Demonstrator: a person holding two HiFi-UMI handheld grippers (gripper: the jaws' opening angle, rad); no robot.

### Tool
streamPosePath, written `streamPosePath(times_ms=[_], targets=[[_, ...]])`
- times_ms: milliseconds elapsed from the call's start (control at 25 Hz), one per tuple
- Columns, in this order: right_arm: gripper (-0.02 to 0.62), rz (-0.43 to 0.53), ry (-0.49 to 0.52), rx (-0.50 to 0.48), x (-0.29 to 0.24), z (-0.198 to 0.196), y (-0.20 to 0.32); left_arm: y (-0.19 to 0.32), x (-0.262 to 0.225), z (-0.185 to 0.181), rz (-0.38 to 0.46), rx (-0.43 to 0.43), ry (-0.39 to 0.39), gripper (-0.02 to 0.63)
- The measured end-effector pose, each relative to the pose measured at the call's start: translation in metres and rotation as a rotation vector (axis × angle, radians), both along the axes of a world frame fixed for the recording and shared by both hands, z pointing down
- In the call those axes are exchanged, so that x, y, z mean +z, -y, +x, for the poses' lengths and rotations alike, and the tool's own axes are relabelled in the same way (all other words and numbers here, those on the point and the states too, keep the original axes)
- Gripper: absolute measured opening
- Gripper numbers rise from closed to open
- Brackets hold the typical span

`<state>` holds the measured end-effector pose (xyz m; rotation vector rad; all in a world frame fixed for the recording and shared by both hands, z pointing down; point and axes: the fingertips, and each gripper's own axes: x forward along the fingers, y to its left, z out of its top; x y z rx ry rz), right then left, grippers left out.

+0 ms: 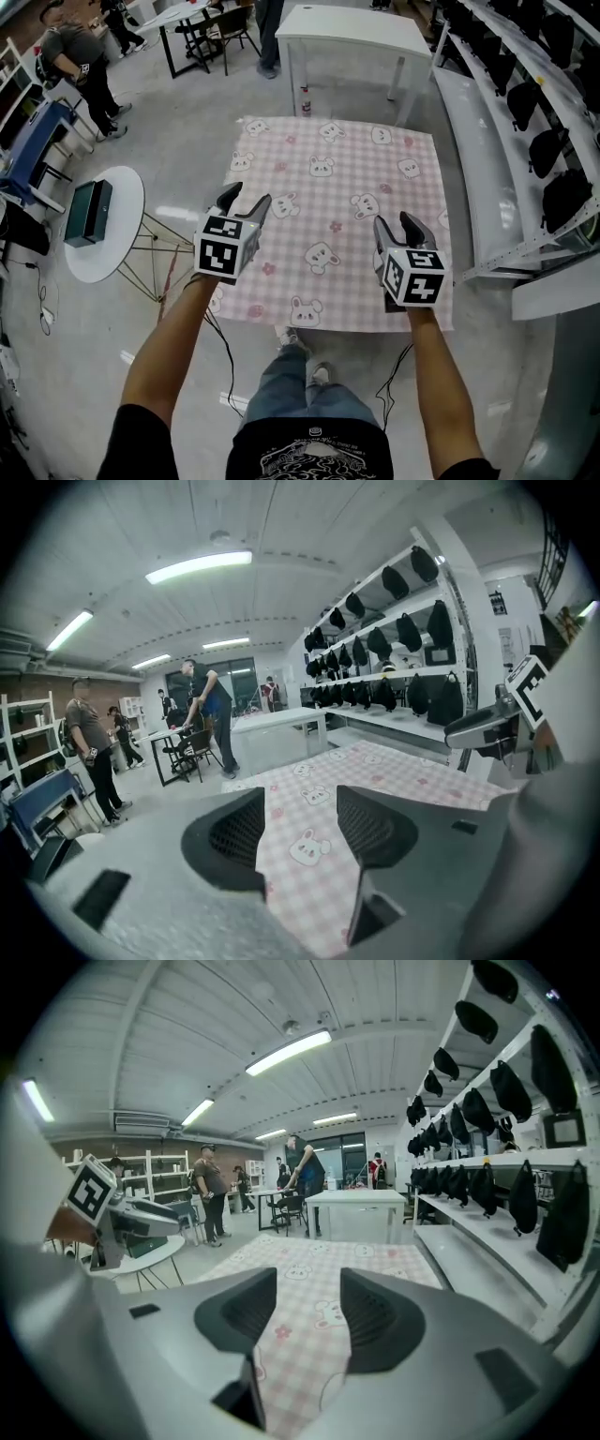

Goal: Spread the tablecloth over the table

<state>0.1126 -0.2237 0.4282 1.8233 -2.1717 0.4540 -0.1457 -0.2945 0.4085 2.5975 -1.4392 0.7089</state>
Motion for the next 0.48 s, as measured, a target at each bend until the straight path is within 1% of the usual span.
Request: streamPosePath(times_ms=[240,480], targets=[[0.201,-0.015,0.030,0.016,0.006,0.011,-0.040,-0.054,0.006,0.013,-0.025,-0.008,-0.032,0.249],[0.201,-0.043,0.065,0.049,0.024,0.015,-0.079,-0.093,0.023,0.024,-0.062,-0.015,-0.095,0.249]])
